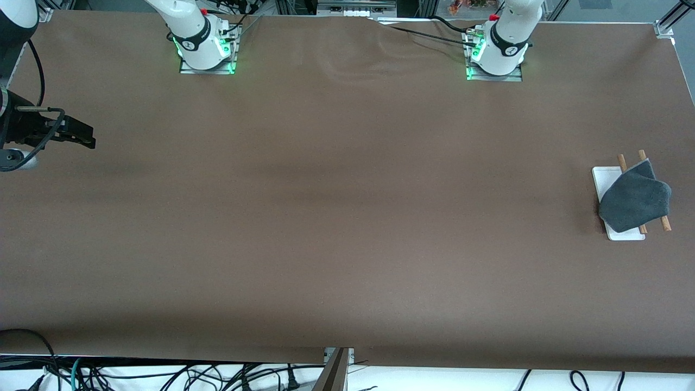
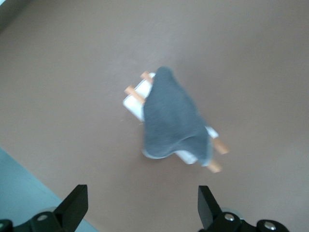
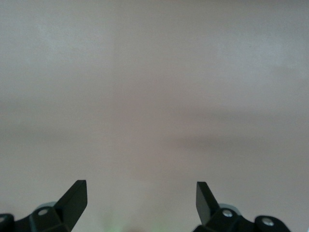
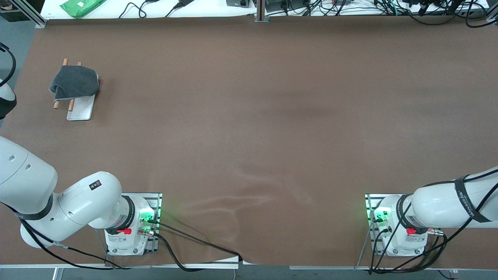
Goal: Pass towel and hang on rack
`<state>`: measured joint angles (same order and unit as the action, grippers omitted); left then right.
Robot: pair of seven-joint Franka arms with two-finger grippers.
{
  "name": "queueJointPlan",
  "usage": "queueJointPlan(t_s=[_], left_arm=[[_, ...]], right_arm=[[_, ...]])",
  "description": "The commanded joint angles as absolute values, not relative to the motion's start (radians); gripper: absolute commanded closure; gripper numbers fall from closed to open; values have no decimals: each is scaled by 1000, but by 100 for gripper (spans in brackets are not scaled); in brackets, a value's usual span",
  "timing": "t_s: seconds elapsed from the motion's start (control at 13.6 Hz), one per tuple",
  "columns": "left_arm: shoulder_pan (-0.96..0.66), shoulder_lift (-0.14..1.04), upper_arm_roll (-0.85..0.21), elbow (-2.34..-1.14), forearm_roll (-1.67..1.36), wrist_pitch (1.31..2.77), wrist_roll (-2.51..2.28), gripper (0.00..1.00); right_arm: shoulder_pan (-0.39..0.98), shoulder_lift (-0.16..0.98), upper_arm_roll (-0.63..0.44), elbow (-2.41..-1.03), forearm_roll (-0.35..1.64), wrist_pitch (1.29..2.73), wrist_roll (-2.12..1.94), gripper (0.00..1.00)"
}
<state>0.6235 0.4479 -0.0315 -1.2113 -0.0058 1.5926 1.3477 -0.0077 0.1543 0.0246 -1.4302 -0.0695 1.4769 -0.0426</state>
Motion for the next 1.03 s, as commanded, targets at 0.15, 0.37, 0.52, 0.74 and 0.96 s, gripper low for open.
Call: queueJointPlan(t_s=[0.15,0.37,0.52,0.74,0.96], left_arm=[[442,367,-34,-1213,60,1458,1012,0],[320,339,-35,-1229,61,1425,759,0],[205,263,-35,-1317,60,1430,502,0],[71,125,-37,-1497,54,1524,161,0],[14,-10,-38,-1706,-18,1625,-8,0]], right_arm=[[-12,155,28,-1425,-69,1482,-57,0],[-12,155,29,-1425,-69,1482,-57,0],[-12,155,29,-1424,-69,1482,-57,0],[-12,155,28,-1424,-69,1482,-57,0],[-12,156,28,-1424,-69,1482,-57,0]])
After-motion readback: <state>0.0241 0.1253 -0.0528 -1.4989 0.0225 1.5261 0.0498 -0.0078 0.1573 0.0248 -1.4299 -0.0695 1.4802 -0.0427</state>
